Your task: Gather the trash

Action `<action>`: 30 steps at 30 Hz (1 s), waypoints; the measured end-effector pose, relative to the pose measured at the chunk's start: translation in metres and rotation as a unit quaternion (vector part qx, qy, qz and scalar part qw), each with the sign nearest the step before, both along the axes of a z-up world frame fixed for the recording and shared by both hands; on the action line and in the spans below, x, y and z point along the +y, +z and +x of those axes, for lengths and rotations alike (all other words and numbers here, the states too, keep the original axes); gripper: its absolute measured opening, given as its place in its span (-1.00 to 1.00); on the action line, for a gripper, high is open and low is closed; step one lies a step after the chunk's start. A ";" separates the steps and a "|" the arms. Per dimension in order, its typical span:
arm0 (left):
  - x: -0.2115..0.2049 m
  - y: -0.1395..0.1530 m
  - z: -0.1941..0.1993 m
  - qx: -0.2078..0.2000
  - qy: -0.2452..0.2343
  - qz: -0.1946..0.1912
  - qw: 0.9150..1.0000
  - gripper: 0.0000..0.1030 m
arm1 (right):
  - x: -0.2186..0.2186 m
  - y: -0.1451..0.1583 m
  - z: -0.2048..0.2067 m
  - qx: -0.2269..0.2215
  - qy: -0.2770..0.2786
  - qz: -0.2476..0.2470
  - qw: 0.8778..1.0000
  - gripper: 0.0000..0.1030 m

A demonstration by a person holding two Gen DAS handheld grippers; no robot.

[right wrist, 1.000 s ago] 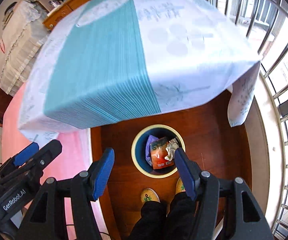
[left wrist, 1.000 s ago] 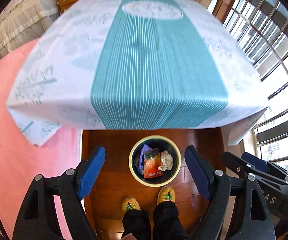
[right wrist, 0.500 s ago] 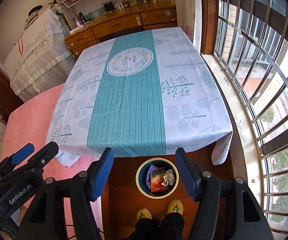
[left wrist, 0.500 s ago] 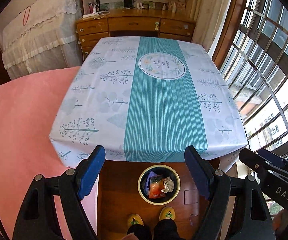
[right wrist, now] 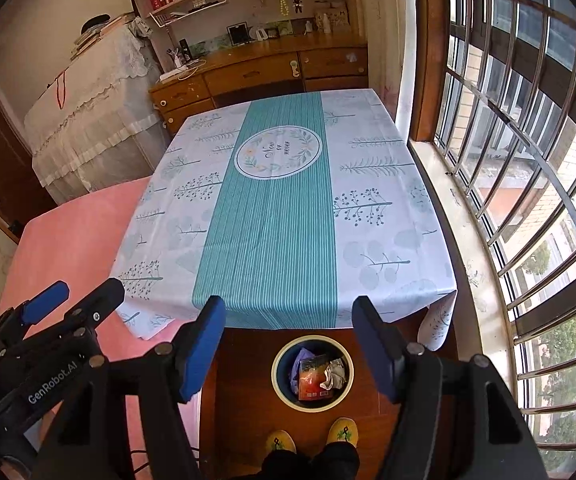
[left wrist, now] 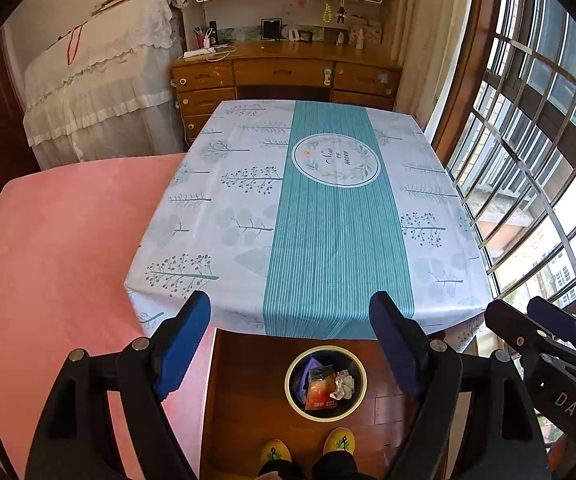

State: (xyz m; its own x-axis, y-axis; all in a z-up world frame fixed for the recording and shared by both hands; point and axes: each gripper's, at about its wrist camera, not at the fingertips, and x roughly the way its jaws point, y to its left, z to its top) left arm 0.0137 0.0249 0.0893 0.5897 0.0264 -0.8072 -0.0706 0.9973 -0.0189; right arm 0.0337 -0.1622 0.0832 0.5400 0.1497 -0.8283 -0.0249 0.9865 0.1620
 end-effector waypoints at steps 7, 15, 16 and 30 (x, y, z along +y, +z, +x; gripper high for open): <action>0.000 0.004 -0.001 -0.006 0.000 0.002 1.000 0.56 | 0.002 0.008 -0.003 -0.017 0.001 -0.007 1.000 0.29; -0.002 0.001 -0.001 -0.002 -0.006 0.004 1.000 0.55 | 0.003 0.009 -0.005 -0.018 0.000 -0.009 1.000 0.29; -0.002 0.000 -0.001 -0.001 -0.007 0.005 1.000 0.55 | 0.003 0.009 -0.005 -0.018 0.000 -0.010 1.000 0.29; -0.007 -0.002 -0.003 0.007 -0.018 0.016 1.000 0.55 | 0.004 0.003 -0.006 -0.008 0.005 -0.008 1.000 0.29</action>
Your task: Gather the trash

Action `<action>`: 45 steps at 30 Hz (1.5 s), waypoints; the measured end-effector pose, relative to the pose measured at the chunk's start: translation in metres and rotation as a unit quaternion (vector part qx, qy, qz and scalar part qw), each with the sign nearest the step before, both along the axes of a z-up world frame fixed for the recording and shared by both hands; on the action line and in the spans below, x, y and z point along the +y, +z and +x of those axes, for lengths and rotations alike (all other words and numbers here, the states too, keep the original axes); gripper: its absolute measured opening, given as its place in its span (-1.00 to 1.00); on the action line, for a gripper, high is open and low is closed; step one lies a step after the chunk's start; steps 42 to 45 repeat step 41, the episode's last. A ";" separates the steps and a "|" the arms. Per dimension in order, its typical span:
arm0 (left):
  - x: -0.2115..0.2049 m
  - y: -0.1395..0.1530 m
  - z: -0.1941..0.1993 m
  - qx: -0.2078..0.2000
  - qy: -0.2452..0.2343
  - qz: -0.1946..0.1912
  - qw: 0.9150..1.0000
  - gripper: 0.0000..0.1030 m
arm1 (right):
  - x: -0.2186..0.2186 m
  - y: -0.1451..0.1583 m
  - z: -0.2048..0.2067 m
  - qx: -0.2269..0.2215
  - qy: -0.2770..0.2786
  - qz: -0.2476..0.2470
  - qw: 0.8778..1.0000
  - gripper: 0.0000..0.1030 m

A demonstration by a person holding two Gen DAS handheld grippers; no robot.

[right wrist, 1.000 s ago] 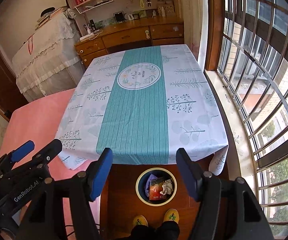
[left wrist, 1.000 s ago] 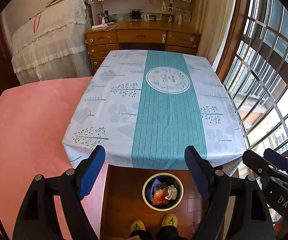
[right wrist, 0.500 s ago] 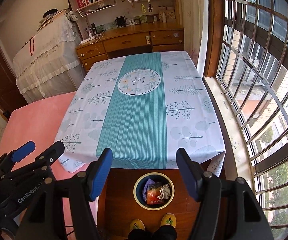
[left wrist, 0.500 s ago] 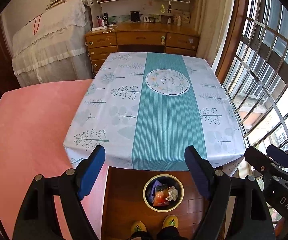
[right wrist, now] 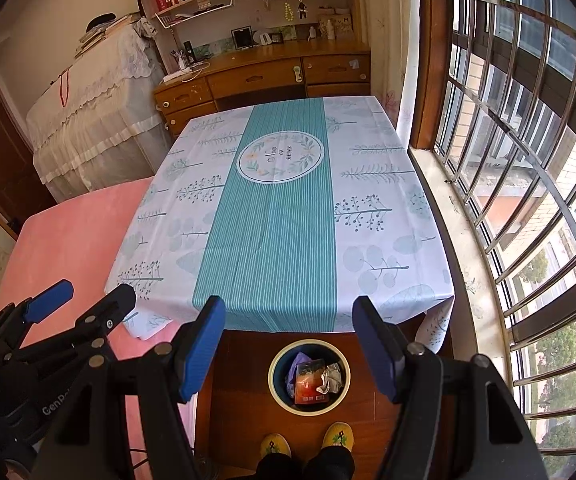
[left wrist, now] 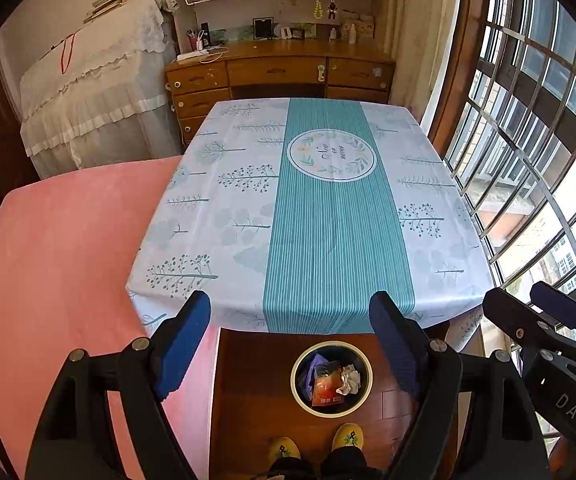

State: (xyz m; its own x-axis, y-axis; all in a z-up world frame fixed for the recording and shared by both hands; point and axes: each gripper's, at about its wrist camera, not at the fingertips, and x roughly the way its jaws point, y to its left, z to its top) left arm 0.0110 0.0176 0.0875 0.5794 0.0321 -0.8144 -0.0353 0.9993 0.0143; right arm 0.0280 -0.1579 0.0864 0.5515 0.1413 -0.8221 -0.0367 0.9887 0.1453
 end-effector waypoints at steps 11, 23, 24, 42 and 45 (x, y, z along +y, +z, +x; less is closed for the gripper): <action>-0.002 -0.002 -0.001 0.002 -0.002 0.006 1.000 0.55 | 0.000 -0.004 0.002 0.004 0.001 0.002 1.000 0.29; -0.005 -0.004 -0.007 0.008 -0.005 0.010 1.000 0.55 | -0.008 -0.010 0.000 0.015 0.003 0.009 1.000 0.29; -0.005 -0.004 -0.006 0.009 -0.005 0.010 1.000 0.55 | -0.008 -0.010 0.000 0.015 0.003 0.009 1.000 0.29; -0.006 -0.008 -0.012 0.014 -0.004 0.012 1.000 0.55 | -0.010 -0.014 -0.006 0.015 0.007 0.012 1.000 0.29; -0.006 -0.008 -0.012 0.014 -0.004 0.012 1.000 0.55 | -0.010 -0.014 -0.006 0.015 0.007 0.012 1.000 0.29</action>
